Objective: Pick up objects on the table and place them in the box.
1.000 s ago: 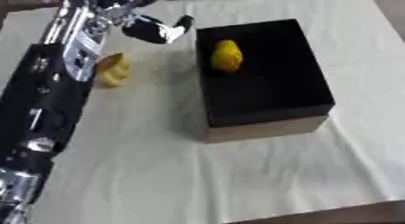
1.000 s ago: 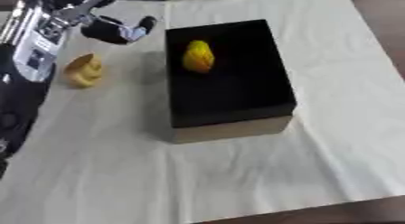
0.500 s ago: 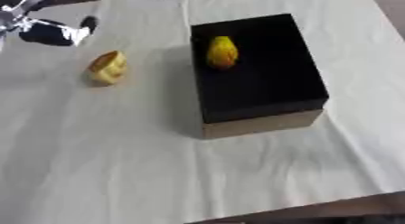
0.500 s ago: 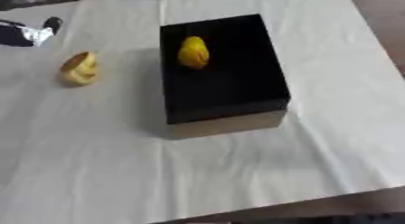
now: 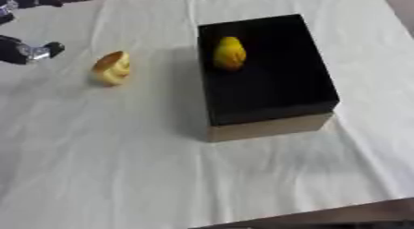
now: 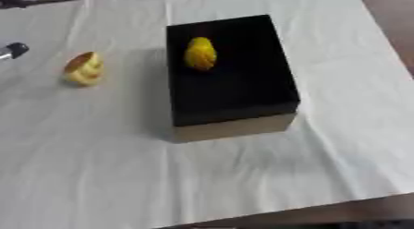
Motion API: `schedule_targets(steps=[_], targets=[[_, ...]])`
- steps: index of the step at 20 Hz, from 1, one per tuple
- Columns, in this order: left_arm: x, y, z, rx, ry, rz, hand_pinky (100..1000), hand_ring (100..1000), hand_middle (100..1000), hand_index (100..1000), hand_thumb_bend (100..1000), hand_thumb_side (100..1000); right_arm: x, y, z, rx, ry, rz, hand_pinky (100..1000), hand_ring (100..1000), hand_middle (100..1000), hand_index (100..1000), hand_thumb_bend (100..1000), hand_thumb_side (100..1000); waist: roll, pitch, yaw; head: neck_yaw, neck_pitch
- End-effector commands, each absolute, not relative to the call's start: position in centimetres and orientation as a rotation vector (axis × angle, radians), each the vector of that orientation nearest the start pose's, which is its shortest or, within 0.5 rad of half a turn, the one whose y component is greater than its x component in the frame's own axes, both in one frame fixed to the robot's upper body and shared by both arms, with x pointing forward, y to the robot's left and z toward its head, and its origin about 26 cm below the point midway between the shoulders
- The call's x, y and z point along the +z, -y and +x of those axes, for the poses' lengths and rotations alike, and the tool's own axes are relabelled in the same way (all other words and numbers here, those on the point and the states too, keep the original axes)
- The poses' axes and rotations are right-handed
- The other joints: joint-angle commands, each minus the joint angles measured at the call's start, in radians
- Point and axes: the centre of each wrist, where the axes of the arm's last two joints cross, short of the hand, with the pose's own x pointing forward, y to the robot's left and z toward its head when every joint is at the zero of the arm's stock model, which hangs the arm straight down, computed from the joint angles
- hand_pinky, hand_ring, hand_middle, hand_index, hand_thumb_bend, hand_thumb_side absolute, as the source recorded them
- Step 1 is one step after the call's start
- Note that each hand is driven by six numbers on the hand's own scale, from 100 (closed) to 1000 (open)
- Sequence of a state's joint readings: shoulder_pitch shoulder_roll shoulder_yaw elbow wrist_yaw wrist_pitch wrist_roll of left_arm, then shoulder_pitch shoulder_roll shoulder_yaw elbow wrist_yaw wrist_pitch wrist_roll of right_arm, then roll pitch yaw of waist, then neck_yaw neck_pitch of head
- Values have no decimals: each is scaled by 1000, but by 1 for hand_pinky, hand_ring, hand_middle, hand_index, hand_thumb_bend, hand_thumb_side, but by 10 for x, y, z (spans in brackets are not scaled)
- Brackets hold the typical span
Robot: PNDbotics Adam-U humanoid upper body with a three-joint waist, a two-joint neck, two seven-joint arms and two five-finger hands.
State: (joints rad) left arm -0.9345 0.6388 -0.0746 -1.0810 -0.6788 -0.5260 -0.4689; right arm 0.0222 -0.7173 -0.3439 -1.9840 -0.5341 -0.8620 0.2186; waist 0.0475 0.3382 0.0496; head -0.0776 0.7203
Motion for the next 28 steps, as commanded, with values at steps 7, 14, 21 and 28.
schedule_targets(steps=[7,14,21,28], targets=[[291,-337,458,-1730,1672,740,961,942,846,935,353,713,225,408,243,-791,-3249,173,960,941,569,875,100,312,2,-15,-7,11,2],[279,-320,468,-1795,1607,655,963,941,844,936,380,708,226,407,244,-788,-3256,159,962,942,567,875,100,335,4,-13,-14,11,3],[270,-301,474,-1811,1551,679,970,949,859,950,435,645,226,406,245,-780,-3269,148,966,942,563,873,100,358,3,-11,-16,-4,-19],[260,-279,480,-1844,1506,756,967,948,861,951,451,639,226,405,246,-774,-3277,130,968,942,561,871,100,372,0,-11,-18,-4,-29]])
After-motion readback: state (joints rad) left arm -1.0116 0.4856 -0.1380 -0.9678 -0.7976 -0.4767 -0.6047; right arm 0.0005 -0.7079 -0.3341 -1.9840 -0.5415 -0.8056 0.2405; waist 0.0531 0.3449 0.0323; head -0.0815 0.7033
